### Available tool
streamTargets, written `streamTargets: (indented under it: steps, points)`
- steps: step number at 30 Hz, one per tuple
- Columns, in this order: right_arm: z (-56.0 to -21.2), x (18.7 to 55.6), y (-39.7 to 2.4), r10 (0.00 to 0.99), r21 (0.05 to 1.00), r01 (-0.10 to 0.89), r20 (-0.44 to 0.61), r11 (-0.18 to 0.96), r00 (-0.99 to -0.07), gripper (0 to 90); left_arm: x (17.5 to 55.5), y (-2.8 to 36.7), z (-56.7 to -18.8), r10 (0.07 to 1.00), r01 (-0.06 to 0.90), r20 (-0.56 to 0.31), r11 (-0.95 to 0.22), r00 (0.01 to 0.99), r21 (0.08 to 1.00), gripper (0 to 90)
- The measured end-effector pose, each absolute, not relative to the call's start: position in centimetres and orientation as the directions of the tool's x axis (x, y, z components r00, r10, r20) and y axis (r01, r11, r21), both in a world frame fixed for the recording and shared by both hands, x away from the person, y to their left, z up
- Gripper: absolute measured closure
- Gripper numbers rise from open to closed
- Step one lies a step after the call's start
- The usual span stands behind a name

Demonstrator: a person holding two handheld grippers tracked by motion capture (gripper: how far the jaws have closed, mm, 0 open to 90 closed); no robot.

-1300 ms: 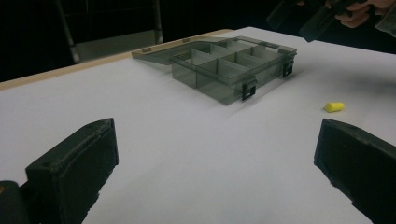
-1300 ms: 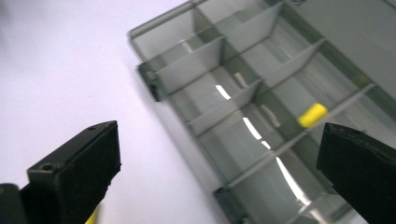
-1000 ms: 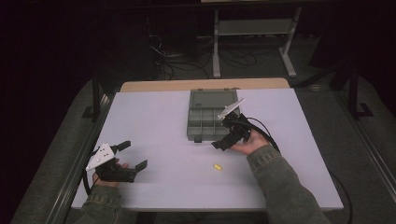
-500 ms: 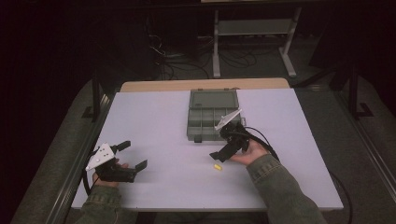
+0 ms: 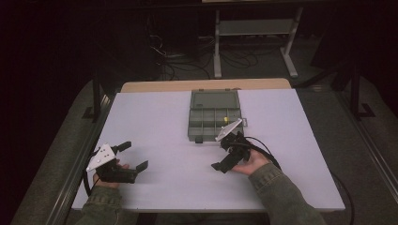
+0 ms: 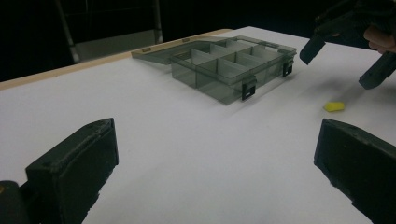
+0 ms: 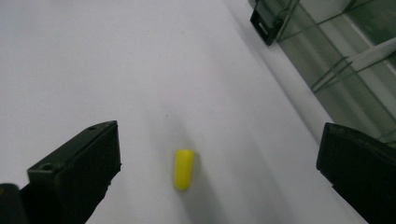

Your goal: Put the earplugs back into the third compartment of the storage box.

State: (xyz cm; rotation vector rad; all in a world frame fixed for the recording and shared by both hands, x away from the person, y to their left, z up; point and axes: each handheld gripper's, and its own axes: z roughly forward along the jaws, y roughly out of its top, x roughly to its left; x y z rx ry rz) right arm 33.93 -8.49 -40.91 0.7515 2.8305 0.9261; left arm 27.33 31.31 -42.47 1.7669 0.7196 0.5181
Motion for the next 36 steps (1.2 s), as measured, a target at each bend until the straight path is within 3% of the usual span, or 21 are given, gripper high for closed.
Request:
streamTargets:
  steps: [7, 17, 29, 33, 36]
  points:
    - [-41.8, 33.1, -8.1, 0.455, 0.544, 0.414, 0.067, 0.729, -0.888, 1.7, 27.3, 31.3, -42.5, 0.694, 0.213, -0.009, -0.209, 0.72, 0.954, 0.0]
    - [-42.2, 32.5, -7.5, 0.405, 0.491, 0.378, 0.055, 0.785, -0.912, 37.0, 27.3, 31.2, -42.5, 0.691, 0.212, -0.006, -0.214, 0.723, 0.954, 0.0]
    - [-42.7, 32.4, -7.3, 0.404, 0.449, 0.373, 0.028, 0.812, -0.914, 62.8, 27.4, 31.2, -42.5, 0.69, 0.212, -0.003, -0.219, 0.724, 0.952, 0.0]
    - [-42.7, 32.4, -7.3, 0.397, 0.45, 0.366, 0.029, 0.814, -0.917, 76.7, 27.4, 31.2, -42.5, 0.689, 0.212, -0.003, -0.219, 0.725, 0.953, 0.0]
    - [-42.7, 32.4, -7.3, 0.393, 0.451, 0.363, 0.031, 0.815, -0.919, 78.0, 27.4, 31.2, -42.5, 0.689, 0.212, -0.003, -0.219, 0.725, 0.952, 0.0]
